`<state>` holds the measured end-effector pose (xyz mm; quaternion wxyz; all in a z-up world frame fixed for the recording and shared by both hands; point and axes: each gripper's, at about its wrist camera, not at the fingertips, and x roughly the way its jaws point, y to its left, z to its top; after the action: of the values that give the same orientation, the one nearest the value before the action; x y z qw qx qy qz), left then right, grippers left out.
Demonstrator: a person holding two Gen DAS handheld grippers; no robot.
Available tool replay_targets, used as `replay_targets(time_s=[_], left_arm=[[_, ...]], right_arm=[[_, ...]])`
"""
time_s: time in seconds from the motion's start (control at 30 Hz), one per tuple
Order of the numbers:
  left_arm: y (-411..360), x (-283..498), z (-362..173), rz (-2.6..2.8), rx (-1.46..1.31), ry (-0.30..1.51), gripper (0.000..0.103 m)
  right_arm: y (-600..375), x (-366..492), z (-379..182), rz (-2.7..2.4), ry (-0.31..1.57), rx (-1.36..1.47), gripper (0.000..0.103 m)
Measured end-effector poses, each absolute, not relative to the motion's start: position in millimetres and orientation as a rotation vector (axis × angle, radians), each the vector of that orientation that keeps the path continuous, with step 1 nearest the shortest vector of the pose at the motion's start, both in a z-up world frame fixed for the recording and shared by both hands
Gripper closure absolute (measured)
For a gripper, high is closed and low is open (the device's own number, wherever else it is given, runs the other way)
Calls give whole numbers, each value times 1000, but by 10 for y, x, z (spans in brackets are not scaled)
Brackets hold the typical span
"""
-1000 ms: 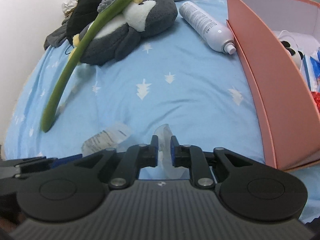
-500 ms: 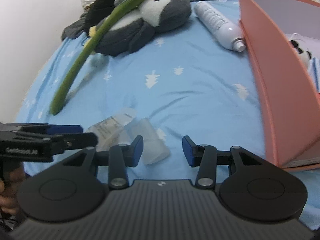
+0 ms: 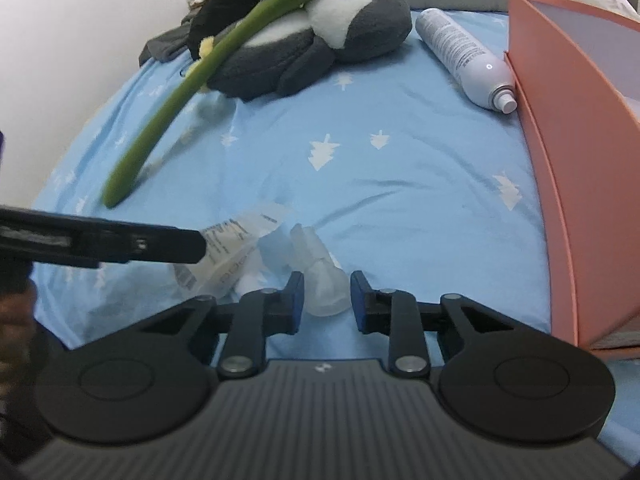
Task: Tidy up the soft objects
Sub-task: 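Grasp the clear plastic piece with the right tool while the left tool holds the bag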
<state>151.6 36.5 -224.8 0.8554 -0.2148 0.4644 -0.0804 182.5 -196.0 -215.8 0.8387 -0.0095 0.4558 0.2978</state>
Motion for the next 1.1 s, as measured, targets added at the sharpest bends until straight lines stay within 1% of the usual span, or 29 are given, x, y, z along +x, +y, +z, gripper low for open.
replay_targets(time_s=[0.03, 0.1, 0.13, 0.2, 0.4, 0.47, 0.5, 0.53, 0.57, 0.6, 0.67, 0.87, 0.93, 1.0, 1.1], left_arm=[[373, 1529, -2264, -168, -460, 979, 63], [383, 1547, -2306, -161, -470, 991, 79], [380, 1556, -2322, -157, -465, 995, 80], [356, 1565, -2346, -149, -447, 999, 82], [178, 1619, -2417, -141, -340, 1033, 82], [125, 1611, -2417, -147, -301, 1030, 81], [109, 1614, -2414, -147, -289, 1032, 76], [103, 1615, -2415, -148, -285, 1034, 74], [105, 1616, -2411, -144, -283, 1034, 69], [108, 1616, -2409, -137, -282, 1033, 59], [125, 1604, -2401, -117, -278, 1022, 48], [86, 1617, -2402, -150, -271, 1025, 42], [41, 1615, -2401, -169, -254, 1018, 42], [0, 1620, -2413, -168, -232, 1020, 42], [-34, 1637, -2427, -158, -211, 1025, 42]], right_arm=[[-1978, 1814, -2127, 628, 958, -21, 76], [-1998, 1799, -2089, 611, 950, -34, 78], [-2009, 1791, -2073, 600, 948, -41, 81], [-2029, 1773, -2057, 587, 947, -59, 81], [-2037, 1738, -2079, 593, 958, -76, 80], [-2031, 1746, -2091, 597, 960, -77, 77], [-2026, 1751, -2098, 598, 961, -79, 77], [-2024, 1763, -2110, 595, 964, -76, 75], [-2023, 1773, -2122, 593, 965, -70, 71], [-2023, 1784, -2136, 591, 966, -64, 69], [-2025, 1800, -2167, 591, 969, -58, 67], [-1965, 1786, -2235, 599, 940, -85, 67], [-1955, 1793, -2267, 596, 936, -106, 67], [-1947, 1800, -2296, 582, 933, -137, 68], [-1958, 1791, -2311, 580, 926, -145, 74]])
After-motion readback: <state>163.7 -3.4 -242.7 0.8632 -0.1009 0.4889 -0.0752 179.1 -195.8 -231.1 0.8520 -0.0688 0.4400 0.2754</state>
